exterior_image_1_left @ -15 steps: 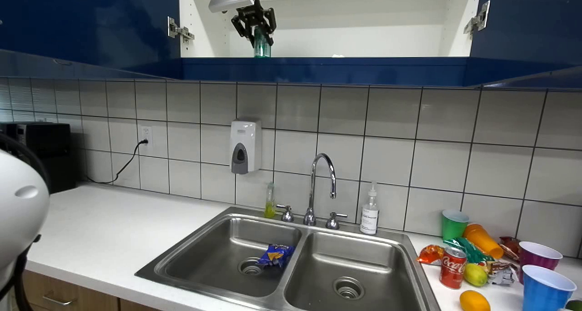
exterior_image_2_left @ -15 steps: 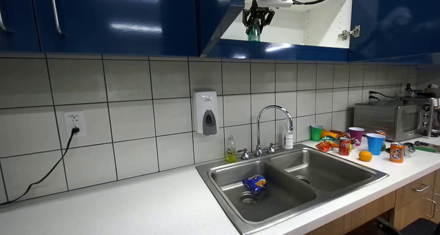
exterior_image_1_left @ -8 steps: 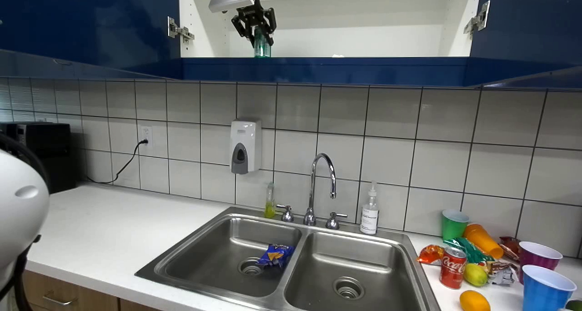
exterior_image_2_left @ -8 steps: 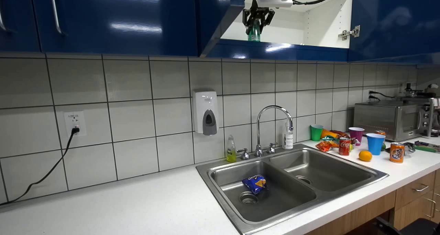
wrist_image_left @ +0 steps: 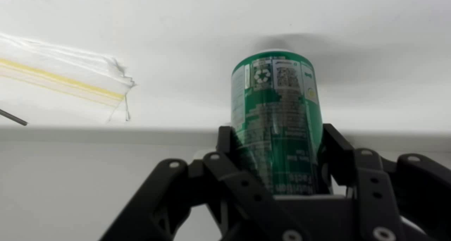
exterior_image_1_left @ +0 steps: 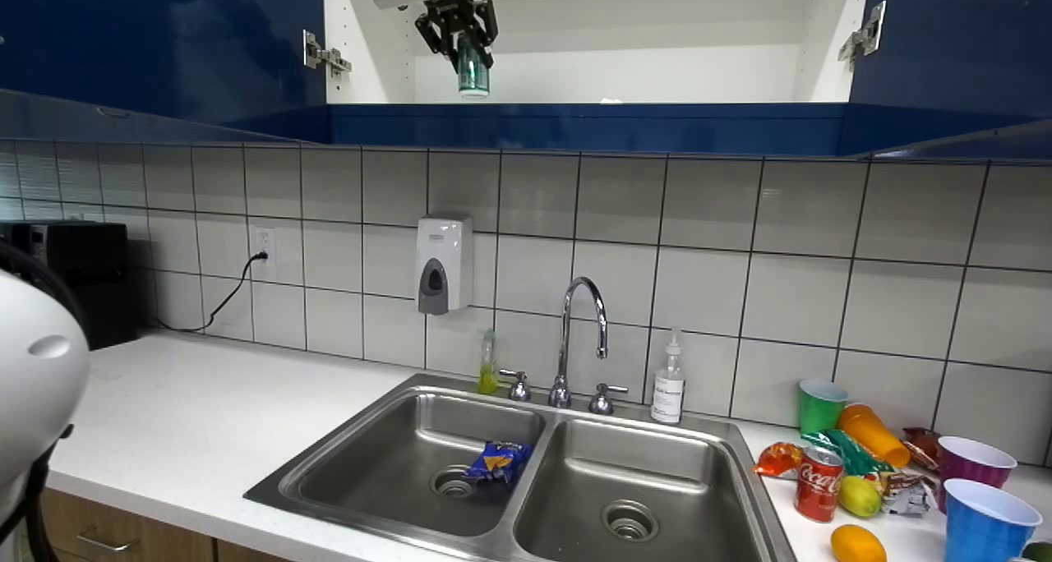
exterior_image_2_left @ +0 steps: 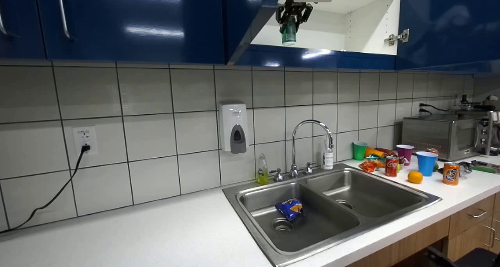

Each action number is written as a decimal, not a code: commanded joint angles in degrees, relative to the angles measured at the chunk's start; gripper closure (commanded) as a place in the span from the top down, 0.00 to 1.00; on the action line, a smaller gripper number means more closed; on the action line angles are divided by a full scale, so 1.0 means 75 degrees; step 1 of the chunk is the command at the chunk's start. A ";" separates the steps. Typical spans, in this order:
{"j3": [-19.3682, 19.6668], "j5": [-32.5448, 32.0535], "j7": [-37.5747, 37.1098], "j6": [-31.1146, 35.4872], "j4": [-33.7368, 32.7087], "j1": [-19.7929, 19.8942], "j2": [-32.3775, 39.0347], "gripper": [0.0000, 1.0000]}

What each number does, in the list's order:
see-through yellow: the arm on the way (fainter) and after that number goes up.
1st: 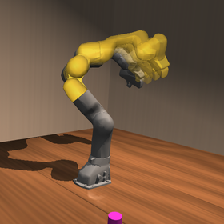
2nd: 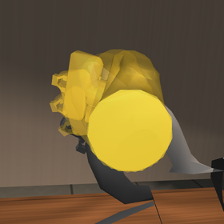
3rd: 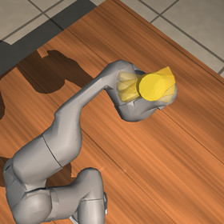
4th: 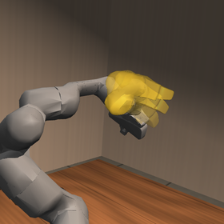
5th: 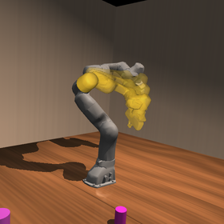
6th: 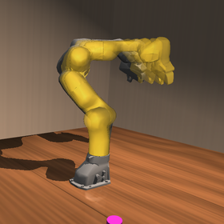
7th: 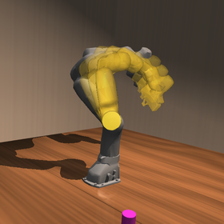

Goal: Move the can from the top cabinet to the left sink

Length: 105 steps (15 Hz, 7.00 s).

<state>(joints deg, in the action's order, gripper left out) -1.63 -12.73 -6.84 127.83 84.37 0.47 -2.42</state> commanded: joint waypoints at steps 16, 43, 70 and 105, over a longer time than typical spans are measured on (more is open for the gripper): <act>-0.0202 -0.0056 -0.0087 -0.0777 0.1731 -0.0155 -0.2244 0.38; -0.0276 0.0569 0.0268 -0.0636 0.6408 -0.0301 -0.5054 0.38; -0.0168 0.0523 0.0274 0.2559 0.8601 -0.0180 -0.3143 0.38; -0.0210 0.0464 0.0251 0.4714 0.9579 -0.0082 -0.1728 0.38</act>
<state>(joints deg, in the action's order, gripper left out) -2.61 -9.02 -5.80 160.84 155.61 -1.44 -15.57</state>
